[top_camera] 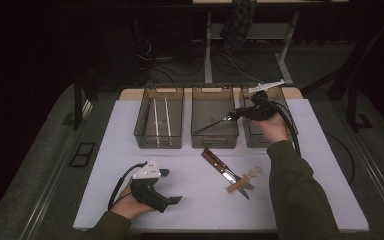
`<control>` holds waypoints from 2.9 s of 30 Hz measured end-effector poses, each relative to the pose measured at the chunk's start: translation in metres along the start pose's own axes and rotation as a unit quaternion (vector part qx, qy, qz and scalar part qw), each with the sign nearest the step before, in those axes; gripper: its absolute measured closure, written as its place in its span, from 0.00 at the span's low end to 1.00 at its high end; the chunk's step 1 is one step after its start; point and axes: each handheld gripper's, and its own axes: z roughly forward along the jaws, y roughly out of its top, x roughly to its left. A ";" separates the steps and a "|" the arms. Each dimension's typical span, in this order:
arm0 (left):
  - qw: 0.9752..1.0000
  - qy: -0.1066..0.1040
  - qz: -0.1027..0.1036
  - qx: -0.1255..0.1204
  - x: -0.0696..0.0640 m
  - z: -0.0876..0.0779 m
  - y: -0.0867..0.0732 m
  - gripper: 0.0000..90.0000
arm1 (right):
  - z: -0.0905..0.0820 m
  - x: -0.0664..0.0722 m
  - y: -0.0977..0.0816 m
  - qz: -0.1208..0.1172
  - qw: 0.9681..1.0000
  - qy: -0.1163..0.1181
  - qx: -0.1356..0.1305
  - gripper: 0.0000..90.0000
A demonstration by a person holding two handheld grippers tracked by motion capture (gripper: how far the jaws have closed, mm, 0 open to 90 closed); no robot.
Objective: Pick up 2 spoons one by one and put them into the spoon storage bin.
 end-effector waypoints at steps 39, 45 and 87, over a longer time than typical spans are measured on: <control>1.000 -0.003 -0.004 0.001 0.001 0.002 0.000 0.00 | -0.024 0.001 -0.023 0.010 0.999 -0.018 -0.044 0.41; 1.000 -0.002 -0.005 0.002 0.001 0.002 -0.001 0.00 | -0.045 0.005 -0.041 0.009 0.999 -0.012 -0.032 0.50; 1.000 -0.006 -0.002 0.010 -0.001 0.004 0.000 0.00 | -0.017 0.065 -0.133 -0.112 0.981 0.044 0.150 0.99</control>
